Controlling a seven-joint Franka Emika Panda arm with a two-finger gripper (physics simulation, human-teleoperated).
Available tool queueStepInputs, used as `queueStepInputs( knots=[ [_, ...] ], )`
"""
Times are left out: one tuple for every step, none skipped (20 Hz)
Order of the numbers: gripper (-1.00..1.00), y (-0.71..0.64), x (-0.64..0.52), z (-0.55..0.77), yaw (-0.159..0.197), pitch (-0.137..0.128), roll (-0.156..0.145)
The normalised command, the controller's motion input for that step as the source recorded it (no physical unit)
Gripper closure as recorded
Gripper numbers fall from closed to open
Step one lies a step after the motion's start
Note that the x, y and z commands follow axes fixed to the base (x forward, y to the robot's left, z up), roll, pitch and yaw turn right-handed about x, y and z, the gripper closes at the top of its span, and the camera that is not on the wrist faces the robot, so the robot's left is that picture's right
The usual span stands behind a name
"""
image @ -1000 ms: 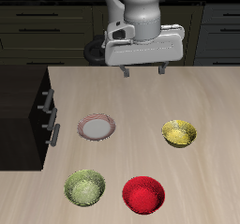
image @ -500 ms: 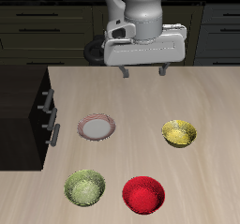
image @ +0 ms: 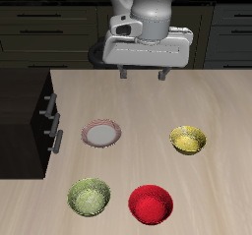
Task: Open the top drawer of the wooden cabinet
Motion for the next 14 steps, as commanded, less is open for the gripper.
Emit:
queueStepInputs(
  knots=[
    [-1.0,-0.34,0.01,0.04,-0.011,0.028,-0.254],
    [-1.0,-0.36,0.02,0.02,-0.003,0.013,-0.117],
    [-1.0,-0.32,-0.02,0.07,0.004,0.013,-0.213],
    [-1.0,-0.18,-0.05,-0.02,0.0,0.0,0.0],
    [-1.0,-0.61,-0.09,0.32,0.086,-0.108,-0.377],
    [-1.0,-0.45,-0.1,0.07,-0.043,0.012,-0.155],
    [-1.0,-0.27,-0.09,0.22,0.107,-0.096,-0.191],
    [-1.0,-0.5,-0.19,0.12,-0.051,-0.035,-0.174],
    [-1.0,-0.19,-0.03,0.08,0.056,-0.008,-0.105],
    [-1.0,-0.54,-0.27,0.2,0.045,-0.085,-0.255],
    [-1.0,-0.24,-0.06,0.08,0.011,-0.041,-0.091],
    [-1.0,-0.24,-0.06,0.03,-0.003,0.0,-0.063],
    [-1.0,-0.49,-0.14,0.03,0.023,-0.013,-0.144],
    [-1.0,-0.18,-0.09,0.03,0.03,-0.027,-0.07]
  ],
)
